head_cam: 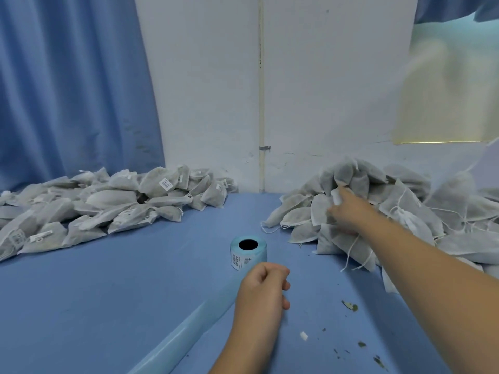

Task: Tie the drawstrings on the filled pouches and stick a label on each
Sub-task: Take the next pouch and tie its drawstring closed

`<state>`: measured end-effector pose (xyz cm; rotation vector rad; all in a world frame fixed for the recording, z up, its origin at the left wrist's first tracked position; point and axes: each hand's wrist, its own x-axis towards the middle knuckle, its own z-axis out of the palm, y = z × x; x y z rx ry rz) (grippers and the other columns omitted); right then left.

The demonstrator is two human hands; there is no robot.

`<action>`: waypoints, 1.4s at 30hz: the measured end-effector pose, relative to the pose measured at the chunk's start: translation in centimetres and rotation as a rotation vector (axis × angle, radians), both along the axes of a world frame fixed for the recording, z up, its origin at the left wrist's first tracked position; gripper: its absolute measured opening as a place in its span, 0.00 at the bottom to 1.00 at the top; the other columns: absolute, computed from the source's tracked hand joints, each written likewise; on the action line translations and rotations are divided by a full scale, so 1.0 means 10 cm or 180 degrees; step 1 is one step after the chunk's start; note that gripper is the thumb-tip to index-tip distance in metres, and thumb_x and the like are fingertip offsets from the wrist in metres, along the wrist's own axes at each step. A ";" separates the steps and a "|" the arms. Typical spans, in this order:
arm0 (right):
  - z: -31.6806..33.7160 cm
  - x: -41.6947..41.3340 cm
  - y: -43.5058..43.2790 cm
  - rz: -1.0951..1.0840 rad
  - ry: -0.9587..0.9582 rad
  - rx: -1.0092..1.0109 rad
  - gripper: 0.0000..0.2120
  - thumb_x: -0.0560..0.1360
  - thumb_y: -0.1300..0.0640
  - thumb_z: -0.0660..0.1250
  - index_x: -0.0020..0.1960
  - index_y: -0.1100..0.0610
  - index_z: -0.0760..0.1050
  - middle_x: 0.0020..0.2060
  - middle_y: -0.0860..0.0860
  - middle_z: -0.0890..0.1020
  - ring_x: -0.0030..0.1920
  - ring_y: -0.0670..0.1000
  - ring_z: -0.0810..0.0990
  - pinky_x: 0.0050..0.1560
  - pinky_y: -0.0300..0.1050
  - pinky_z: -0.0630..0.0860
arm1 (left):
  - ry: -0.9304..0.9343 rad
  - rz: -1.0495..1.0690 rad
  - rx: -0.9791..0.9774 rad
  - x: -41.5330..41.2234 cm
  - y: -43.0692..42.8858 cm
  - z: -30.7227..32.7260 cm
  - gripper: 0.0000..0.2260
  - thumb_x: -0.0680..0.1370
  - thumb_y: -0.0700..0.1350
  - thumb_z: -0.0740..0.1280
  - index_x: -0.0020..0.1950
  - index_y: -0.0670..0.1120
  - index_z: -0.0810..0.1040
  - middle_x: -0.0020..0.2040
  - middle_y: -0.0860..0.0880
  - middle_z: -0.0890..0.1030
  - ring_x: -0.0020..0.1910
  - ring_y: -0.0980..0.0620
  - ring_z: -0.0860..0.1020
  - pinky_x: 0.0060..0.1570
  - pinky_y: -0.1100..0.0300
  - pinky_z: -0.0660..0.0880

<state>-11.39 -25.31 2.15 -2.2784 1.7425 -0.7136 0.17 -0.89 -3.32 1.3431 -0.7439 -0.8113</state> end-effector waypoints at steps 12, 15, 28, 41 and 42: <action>-0.28 -0.33 0.70 0.0229 -0.1510 -0.0732 0.11 0.76 0.61 0.63 0.58 0.53 0.73 0.42 0.56 0.79 0.40 0.57 0.78 0.41 0.49 0.75 | -0.0019 -0.0145 -0.0037 -0.06 0.03 0.01 0.08 0.76 0.41 0.66 0.38 0.47 0.79 0.31 0.57 0.79 0.28 0.54 0.75 0.32 0.60 0.70; -0.44 -0.44 1.22 0.0713 -0.1961 -0.0465 0.15 0.75 0.63 0.67 0.51 0.44 0.72 0.42 0.54 0.78 0.34 0.53 0.78 0.36 0.47 0.76 | 0.0051 -0.0203 -0.0120 -0.07 0.04 0.00 0.04 0.76 0.42 0.67 0.43 0.47 0.82 0.40 0.53 0.82 0.35 0.53 0.81 0.36 0.59 0.74; -0.62 -0.59 2.31 0.2685 -0.1077 -0.0606 0.17 0.71 0.54 0.71 0.59 0.45 0.77 0.49 0.40 0.75 0.32 0.44 0.75 0.38 0.31 0.70 | 0.0154 -0.0708 0.0011 -0.03 0.25 0.06 0.13 0.68 0.48 0.73 0.49 0.44 0.81 0.41 0.45 0.83 0.40 0.49 0.80 0.43 0.56 0.74; -0.53 -0.73 2.20 0.2036 -0.2130 0.0988 0.16 0.70 0.41 0.64 0.47 0.49 0.83 0.43 0.47 0.85 0.42 0.41 0.80 0.47 0.37 0.74 | -0.1174 -0.1850 0.0708 -0.02 0.48 0.31 0.15 0.65 0.47 0.63 0.48 0.51 0.84 0.42 0.52 0.84 0.40 0.56 0.80 0.37 0.67 0.73; -0.54 -0.73 2.20 0.2037 -0.2101 0.0897 0.17 0.73 0.43 0.63 0.39 0.54 0.81 0.35 0.51 0.84 0.36 0.44 0.79 0.43 0.40 0.74 | -0.1247 -0.1685 0.0719 -0.04 0.48 0.32 0.14 0.65 0.46 0.63 0.46 0.50 0.84 0.40 0.52 0.83 0.38 0.57 0.79 0.35 0.69 0.73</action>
